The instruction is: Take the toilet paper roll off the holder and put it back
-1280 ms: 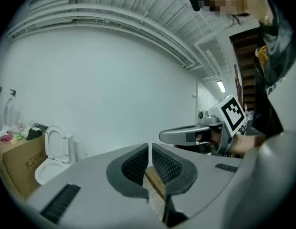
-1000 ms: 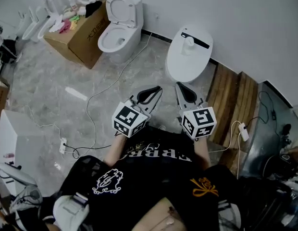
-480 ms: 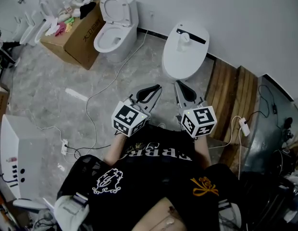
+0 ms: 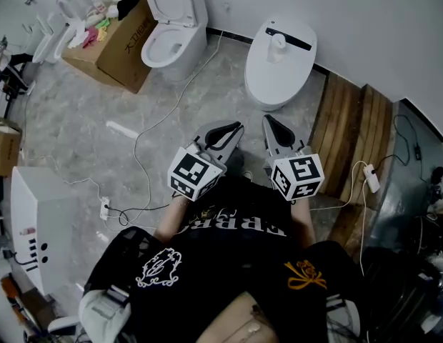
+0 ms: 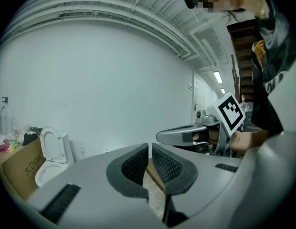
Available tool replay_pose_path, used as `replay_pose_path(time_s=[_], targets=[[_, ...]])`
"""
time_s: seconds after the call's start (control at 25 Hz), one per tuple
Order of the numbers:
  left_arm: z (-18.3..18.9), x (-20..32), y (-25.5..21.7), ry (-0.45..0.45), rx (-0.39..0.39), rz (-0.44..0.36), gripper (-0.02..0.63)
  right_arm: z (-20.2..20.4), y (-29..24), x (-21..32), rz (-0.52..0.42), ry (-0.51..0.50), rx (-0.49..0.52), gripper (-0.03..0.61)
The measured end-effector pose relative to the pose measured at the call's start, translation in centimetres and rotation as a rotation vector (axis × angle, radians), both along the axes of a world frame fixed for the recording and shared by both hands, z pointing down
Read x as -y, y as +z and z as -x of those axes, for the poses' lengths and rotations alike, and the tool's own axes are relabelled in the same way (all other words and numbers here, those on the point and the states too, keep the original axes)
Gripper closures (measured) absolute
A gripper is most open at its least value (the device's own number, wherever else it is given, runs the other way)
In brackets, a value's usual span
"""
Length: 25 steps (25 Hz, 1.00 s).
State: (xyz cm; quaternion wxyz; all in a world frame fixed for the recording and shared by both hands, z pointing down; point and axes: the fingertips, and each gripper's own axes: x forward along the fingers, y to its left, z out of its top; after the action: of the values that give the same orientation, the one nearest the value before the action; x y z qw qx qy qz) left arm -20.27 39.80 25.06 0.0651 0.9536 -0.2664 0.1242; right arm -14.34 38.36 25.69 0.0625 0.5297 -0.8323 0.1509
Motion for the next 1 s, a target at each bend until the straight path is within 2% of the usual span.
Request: replay_pose_path(time_s=[0.2,0.48,0.8,1.0], targets=[[-0.7,1.2,0.9,0.016,0.028,0.022,0.578,-0.6,1.2,0.8,0.029,0.02,0.024,0.565],[-4.4,4.7,2.5,0.097,0.036,0.05,0.578,-3.4,2.9,3.8,0.064,0.073,-0.001,0.565],[-9.4,13.8,4.0,0.147,0.049,0.047,0.578,-8.4,3.6,13.0,0.077,0.102,-0.028,0.565],[-11.3,20.8,4.6,0.134,0.033,0.055,0.578,-10.0,4.3,19.1,0.098,0.088,-0.05,0.565]])
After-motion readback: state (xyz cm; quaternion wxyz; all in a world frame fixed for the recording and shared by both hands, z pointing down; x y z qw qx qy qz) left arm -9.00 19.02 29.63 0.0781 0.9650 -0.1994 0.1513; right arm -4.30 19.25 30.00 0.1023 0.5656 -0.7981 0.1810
